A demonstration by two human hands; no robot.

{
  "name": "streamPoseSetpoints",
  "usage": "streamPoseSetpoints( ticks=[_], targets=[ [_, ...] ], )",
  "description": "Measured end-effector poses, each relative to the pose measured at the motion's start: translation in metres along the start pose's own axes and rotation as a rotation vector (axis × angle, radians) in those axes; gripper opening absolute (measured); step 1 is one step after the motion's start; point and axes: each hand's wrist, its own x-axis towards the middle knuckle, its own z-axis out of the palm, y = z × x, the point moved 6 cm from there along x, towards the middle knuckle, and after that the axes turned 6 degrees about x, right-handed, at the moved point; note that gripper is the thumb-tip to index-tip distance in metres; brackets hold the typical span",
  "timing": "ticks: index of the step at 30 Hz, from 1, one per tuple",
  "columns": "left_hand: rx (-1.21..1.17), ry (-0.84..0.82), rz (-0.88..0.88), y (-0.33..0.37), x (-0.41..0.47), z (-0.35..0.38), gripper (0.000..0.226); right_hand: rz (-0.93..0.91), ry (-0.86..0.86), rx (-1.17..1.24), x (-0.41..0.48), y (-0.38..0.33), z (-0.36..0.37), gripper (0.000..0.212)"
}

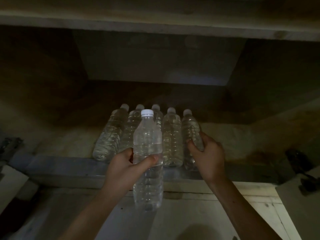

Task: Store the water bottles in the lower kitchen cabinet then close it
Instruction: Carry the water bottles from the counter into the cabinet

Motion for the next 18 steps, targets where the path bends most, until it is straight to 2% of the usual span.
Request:
streamPoseSetpoints(
  ticks=[2,3,6,11,14,18],
  targets=[
    [0.000,0.014,-0.002,0.002,-0.001,-0.008,0.053,-0.070,0.006,-0.205,-0.001,-0.012,-0.002,0.049],
    [0.005,0.023,-0.001,0.003,-0.003,-0.014,0.047,-0.119,0.010,-0.249,-0.002,-0.021,-0.001,0.049],
    [0.029,0.059,0.000,0.009,-0.006,-0.038,0.024,-0.258,-0.045,-0.210,-0.006,-0.050,0.015,0.042],
    [0.170,0.223,-0.010,0.006,0.001,-0.099,0.028,-0.365,-0.299,-0.046,-0.013,-0.087,0.076,0.042],
    [0.248,0.316,-0.038,-0.001,0.009,-0.136,0.022,-0.466,-0.443,-0.085,-0.015,-0.107,0.110,0.045],
    [0.298,0.382,-0.078,-0.015,0.023,-0.170,0.029,-0.612,-0.582,-0.200,-0.011,-0.130,0.141,0.053]
  ],
)
